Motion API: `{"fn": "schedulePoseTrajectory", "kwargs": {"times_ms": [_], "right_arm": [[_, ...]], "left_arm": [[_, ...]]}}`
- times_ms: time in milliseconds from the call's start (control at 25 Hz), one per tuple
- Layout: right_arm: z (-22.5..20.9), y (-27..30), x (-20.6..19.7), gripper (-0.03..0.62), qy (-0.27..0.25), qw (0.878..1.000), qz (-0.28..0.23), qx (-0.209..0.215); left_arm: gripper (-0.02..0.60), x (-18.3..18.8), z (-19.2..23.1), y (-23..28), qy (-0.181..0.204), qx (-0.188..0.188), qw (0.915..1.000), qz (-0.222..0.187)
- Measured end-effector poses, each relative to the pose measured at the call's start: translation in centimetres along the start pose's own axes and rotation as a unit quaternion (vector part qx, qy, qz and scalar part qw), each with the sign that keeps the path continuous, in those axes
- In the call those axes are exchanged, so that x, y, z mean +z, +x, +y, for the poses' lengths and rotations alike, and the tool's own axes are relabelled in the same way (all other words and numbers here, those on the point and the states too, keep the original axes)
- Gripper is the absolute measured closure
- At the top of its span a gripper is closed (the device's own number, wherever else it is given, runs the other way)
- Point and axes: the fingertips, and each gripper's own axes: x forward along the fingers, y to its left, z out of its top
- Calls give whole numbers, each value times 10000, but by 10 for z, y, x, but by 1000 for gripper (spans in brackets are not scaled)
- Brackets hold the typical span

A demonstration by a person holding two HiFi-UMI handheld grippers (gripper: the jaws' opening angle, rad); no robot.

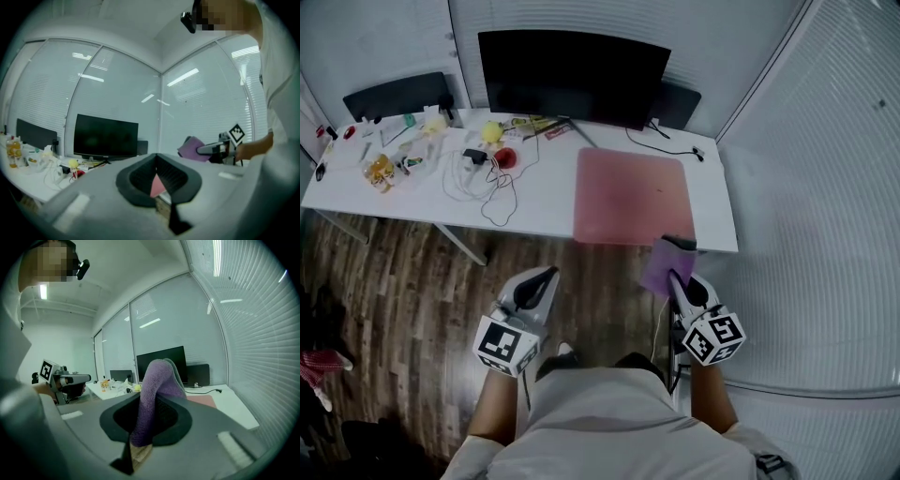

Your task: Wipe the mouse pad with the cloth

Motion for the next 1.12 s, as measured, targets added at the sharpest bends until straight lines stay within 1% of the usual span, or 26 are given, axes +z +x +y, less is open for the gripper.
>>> {"fn": "schedulePoseTrajectory", "kwargs": {"times_ms": [240, 360, 440, 560, 680, 800, 880, 1000, 1120], "right_arm": [[23, 41, -3, 545, -71, 9998, 156, 98], [20, 55, 3, 545, -89, 9998, 158, 53], [11, 64, 3, 545, -62, 9998, 171, 20], [-6, 84, 4, 545, 76, 9999, 146, -3], [-23, 109, 6, 545, 171, 9998, 111, 37], [-50, 137, 13, 543, 257, 9997, 58, -21], [-69, 154, 17, 543, 307, 9995, 20, -10], [-100, 175, 20, 543, 366, 9993, 35, 118], [-139, 194, 26, 543, 492, 9986, 46, 195]], "left_arm": [[580, -17, 43, -10, -322, 127, 9994, 21], [580, -21, 56, -3, -471, 114, 9988, 45], [580, -20, 60, 6, -489, 89, 9987, 57], [580, -17, 74, 21, -388, 133, 9991, 73], [580, -13, 89, 38, -312, 268, 9991, 95], [580, -8, 99, 63, -236, 352, 9990, 147], [580, -6, 106, 82, -183, 420, 9988, 169], [580, -3, 117, 118, -228, 602, 9978, 151], [579, 3, 118, 165, -230, 600, 9978, 185]]}}
